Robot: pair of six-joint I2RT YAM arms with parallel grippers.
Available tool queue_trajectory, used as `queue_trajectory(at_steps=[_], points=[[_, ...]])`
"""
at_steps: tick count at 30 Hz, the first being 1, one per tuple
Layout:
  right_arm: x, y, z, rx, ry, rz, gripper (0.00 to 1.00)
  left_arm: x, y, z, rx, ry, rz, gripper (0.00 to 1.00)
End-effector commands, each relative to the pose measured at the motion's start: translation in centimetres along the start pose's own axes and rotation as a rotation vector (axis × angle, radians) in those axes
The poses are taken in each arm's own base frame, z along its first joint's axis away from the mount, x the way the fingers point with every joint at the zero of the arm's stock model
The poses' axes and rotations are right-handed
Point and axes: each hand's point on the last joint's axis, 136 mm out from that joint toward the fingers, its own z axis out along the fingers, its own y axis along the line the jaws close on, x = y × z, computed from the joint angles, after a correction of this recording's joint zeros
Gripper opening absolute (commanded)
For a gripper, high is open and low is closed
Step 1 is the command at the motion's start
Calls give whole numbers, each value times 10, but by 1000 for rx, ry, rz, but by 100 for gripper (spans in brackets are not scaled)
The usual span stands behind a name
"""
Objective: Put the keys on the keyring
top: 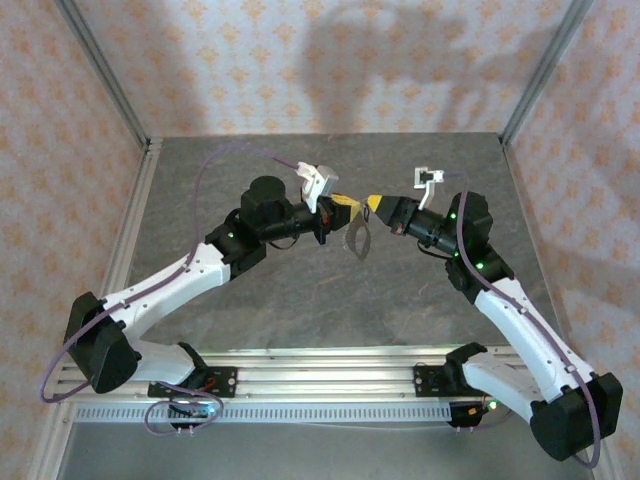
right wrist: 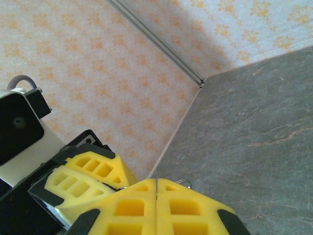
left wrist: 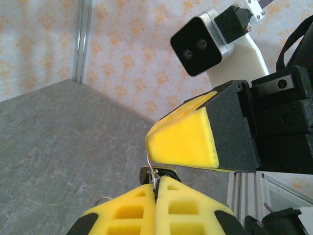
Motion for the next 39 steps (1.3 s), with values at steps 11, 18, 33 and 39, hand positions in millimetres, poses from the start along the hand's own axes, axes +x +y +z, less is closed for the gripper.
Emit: queue_trajectory(at_steps=[11,18,33,39], points=[[2,0,0,-30,-6,-13,0,-47,-18,-5,35,-178,11,0],[4,11,3,-75,16,-12,0,-48,-18,3,36,-190,2,0],[-27,-4,-32,67,-133,-18,23,-50,-5,3,-18,-259,-34,0],[-48,4,-46,92,-210,-29,30,-58,0,-4,5,-308,-77,0]])
